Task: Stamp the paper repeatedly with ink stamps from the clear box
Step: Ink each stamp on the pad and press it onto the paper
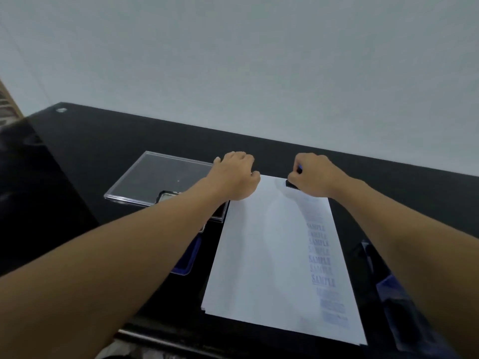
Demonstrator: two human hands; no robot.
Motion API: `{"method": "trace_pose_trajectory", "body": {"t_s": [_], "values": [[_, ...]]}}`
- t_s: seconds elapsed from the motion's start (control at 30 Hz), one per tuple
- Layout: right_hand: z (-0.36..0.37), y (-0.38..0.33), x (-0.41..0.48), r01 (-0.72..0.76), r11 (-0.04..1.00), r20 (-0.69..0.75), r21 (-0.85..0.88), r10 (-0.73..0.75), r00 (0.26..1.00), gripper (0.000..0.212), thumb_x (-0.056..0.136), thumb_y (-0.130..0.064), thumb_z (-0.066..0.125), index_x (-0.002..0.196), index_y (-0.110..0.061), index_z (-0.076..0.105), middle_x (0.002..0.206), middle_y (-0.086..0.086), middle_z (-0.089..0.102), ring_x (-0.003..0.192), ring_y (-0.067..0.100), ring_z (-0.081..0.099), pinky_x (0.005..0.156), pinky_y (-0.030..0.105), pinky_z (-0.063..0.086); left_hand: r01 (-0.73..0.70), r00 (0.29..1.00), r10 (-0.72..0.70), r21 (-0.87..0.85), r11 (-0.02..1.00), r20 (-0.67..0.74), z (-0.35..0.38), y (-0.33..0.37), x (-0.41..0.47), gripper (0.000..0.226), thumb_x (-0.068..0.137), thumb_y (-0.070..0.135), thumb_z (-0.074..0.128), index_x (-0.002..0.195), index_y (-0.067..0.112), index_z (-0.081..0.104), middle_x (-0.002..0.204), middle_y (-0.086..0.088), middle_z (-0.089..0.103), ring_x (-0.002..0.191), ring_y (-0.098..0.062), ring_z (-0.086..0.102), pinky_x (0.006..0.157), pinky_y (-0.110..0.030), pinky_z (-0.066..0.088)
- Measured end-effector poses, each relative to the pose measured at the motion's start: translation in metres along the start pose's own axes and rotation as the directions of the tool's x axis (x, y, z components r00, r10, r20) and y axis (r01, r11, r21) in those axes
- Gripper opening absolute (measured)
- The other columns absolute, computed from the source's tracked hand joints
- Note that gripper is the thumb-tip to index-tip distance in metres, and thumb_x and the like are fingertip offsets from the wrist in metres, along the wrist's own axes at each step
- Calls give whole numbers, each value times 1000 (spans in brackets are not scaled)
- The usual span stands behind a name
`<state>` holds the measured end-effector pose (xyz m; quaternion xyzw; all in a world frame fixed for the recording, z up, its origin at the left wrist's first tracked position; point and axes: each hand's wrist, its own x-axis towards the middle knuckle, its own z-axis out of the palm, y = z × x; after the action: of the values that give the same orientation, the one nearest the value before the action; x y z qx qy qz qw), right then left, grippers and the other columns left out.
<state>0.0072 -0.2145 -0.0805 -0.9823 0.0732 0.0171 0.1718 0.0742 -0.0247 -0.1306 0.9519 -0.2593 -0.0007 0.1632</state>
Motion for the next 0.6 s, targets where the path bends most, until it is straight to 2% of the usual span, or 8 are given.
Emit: {"method": "trace_pose_trajectory", "body": {"t_s": [0.17,0.3,0.43,0.6], "values": [[9,4,11,6,999,12,-54,-6,1000,16,96,-25,60,85,-18,51,88,2,61,71,17,56,58,29,42,-2,1000,2,13,1000,10,9,1,10,41,97,33,37,127,9,51,136,-4,50,128,-26,41,108,-50,29],[12,6,17,12,998,14,-68,-11,1000,15,96,-26,61,86,-19,51,88,4,61,72,19,57,60,30,44,-4,1000,3,33,999,30,11,4,13,45,98,35,36,133,10,49,143,-6,46,134,-27,37,113,-53,25],[18,7,19,-4,998,35,-58,6,999,14,95,-28,61,89,-18,52,89,5,62,74,22,59,65,36,49,3,1000,-4,27,1000,31,16,5,15,45,97,34,35,133,11,49,143,-5,47,133,-27,38,113,-55,25],[32,4,14,-36,999,-45,-34,34,998,11,95,-20,49,94,-9,48,86,9,58,66,22,48,57,36,40,7,999,-9,47,999,39,27,6,13,43,97,32,34,133,12,48,139,-4,48,132,-27,38,116,-58,15]]}}
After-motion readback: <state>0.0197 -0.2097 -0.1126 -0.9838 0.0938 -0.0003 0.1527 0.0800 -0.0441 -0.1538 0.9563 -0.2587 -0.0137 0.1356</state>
